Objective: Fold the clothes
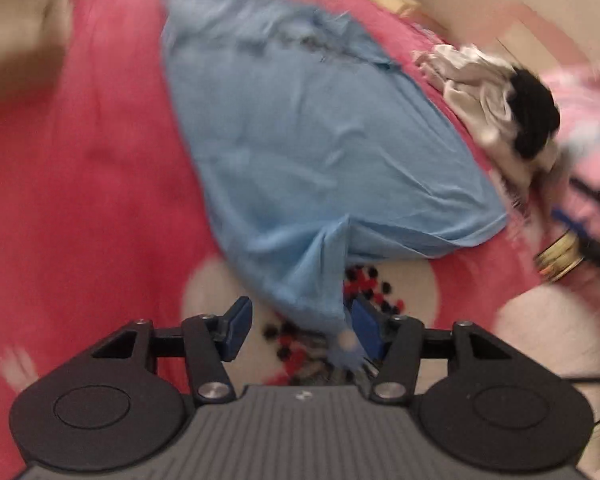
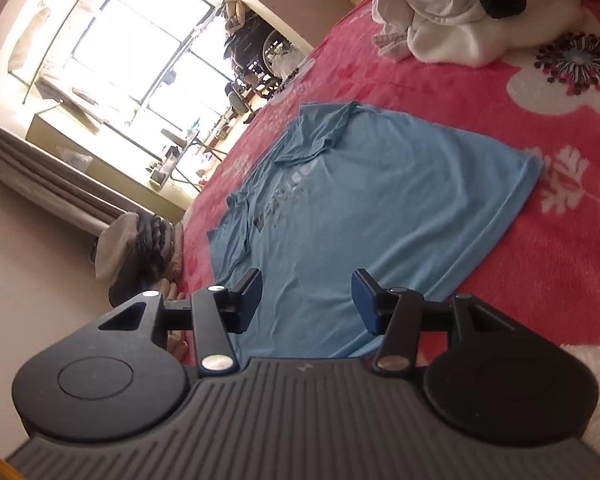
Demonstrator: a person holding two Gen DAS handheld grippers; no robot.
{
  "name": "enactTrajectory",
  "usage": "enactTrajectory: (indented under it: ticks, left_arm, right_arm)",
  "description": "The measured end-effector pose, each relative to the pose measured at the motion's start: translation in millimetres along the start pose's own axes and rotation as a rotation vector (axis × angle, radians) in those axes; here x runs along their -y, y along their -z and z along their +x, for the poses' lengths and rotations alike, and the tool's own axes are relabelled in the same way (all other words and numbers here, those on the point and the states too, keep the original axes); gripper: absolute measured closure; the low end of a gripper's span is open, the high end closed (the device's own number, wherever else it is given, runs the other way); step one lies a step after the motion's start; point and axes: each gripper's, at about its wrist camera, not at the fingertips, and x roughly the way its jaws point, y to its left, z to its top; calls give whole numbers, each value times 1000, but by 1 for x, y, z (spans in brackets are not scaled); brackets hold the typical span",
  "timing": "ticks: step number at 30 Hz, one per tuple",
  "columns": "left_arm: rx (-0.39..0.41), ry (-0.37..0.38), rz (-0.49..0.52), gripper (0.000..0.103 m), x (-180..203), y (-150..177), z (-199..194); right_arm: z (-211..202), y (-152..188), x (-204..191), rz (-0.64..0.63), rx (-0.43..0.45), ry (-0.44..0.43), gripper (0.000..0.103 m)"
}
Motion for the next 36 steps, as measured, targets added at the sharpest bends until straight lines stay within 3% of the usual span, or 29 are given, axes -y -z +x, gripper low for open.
enactTrajectory:
  ticks: [7, 16, 21, 28, 31, 36]
  left_arm:
    - [-40, 179, -272, 53, -38, -3, 31]
    - [-29, 259, -481, 56, -56, 7, 49]
    - [-5, 255, -518, 62, -51, 3, 54]
    - [-8, 245, -509, 66, -47, 1, 57]
    - [-9, 239, -505, 66, -46, 0, 58]
    - [-12, 239, -513, 68, -48, 0, 59]
  right_arm:
    - [2, 6, 4, 11, 2, 12, 51]
    - [10, 15, 10, 35, -13, 7, 50]
    - [12, 15, 15, 44, -5, 16, 49]
    - [-34, -35, 55, 83, 187, 166, 47]
    - [-28, -55, 89, 146, 169, 236, 46]
    - [13, -69, 139, 280, 103, 273, 46]
